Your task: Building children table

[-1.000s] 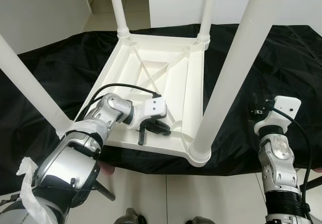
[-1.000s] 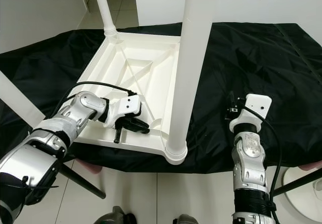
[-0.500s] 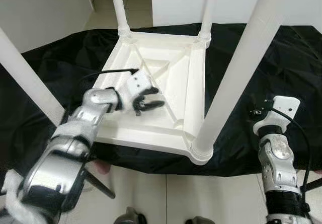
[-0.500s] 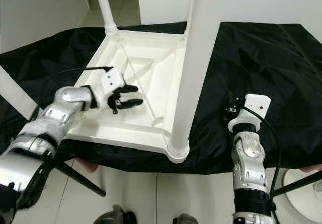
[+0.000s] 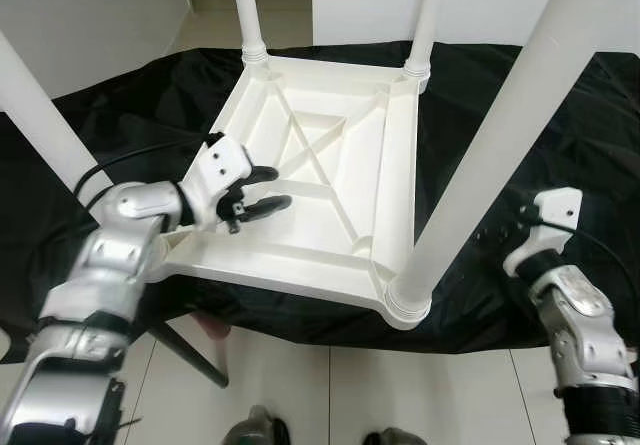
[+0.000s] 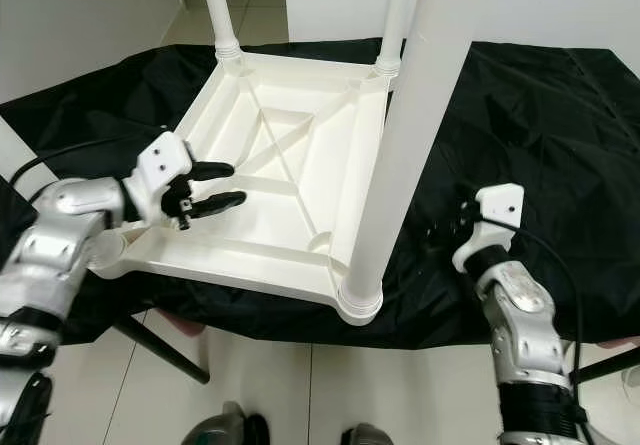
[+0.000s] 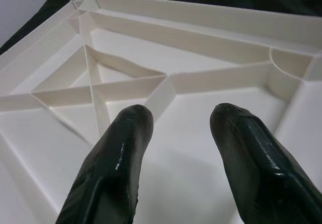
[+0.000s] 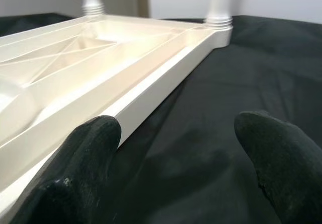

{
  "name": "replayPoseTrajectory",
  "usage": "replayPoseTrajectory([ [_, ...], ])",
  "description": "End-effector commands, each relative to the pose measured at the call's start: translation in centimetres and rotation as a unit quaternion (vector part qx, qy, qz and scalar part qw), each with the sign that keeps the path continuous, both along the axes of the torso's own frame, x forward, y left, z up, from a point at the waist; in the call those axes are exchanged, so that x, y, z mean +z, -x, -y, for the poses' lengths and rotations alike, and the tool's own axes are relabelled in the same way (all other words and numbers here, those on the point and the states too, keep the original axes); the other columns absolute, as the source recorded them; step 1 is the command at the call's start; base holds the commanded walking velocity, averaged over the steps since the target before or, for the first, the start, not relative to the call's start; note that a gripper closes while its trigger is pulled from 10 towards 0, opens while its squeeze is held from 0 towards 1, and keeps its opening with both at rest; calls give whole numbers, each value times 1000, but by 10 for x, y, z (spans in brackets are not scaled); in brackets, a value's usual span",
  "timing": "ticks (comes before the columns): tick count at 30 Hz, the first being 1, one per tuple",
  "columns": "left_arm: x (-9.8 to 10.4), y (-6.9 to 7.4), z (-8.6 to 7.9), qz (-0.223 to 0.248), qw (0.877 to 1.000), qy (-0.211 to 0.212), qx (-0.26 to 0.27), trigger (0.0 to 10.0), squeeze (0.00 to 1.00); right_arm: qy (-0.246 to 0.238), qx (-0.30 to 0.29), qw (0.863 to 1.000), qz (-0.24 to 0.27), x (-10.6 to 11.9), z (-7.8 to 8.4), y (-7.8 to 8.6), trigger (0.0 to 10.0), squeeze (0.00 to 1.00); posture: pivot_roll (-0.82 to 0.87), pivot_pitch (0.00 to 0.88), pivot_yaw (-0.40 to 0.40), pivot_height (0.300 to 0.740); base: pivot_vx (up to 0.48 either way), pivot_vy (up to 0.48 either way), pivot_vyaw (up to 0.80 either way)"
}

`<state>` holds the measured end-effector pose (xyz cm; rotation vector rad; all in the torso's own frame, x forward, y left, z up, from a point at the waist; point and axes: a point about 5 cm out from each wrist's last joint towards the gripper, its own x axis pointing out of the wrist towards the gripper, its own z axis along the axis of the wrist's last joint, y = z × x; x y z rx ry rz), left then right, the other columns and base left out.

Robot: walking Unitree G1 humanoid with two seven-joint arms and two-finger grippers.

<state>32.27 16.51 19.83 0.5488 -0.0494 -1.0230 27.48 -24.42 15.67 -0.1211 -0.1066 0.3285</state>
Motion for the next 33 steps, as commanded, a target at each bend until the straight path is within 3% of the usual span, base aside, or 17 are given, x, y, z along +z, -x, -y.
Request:
replayPoseTrajectory([
  [1,6,-1,-8,35,997,22,68,10000,0,0,24,1000,-5,2,-3,3,10000,0,16,42,46,740,0,0,0],
  [5,13,12,-24,47,994,43,84,10000,0,6,56,998,-12,3,1,12,10000,0,16,43,40,740,0,0,0],
  [7,14,32,-35,31,994,62,90,10000,0,11,99,995,-31,2,3,23,10000,0,17,47,37,740,0,0,0],
  [9,14,32,-35,31,994,62,90,10000,0,11,99,995,-31,2,3,23,10000,0,17,47,37,740,0,0,0],
  [10,14,40,-36,23,994,67,87,10000,0,9,118,992,-42,2,3,27,10000,0,17,47,37,740,0,0,0],
  [13,-1,79,-25,-36,997,62,33,10000,0,-1,175,983,-61,6,1,39,10000,0,24,56,28,740,0,0,0],
  [18,-2,87,-21,-50,996,64,31,10000,0,-4,186,980,-64,8,1,42,10000,0,24,56,28,740,0,0,0],
  [21,-8,111,11,-96,990,92,-40,10000,0,25,248,965,-76,13,-5,50,10000,0,36,59,19,740,0,0,0],
  [26,-14,116,31,-130,984,109,-52,10000,0,49,302,948,-89,15,-12,57,10000,0,35,55,26,740,0,0,0],
  [27,-18,110,40,-139,982,126,-21,10000,0,56,324,940,-96,16,-14,60,10000,0,33,54,28,740,0,0,0],
  [30,-22,103,44,-150,978,141,14,10000,0,57,334,936,-99,18,-15,62,10000,0,33,54,28,740,0,0,0],
  [33,-26,102,48,-152,979,131,24,10000,0,59,343,932,-105,17,-16,63,10000,0,33,53,33,740,0,0,0],
])
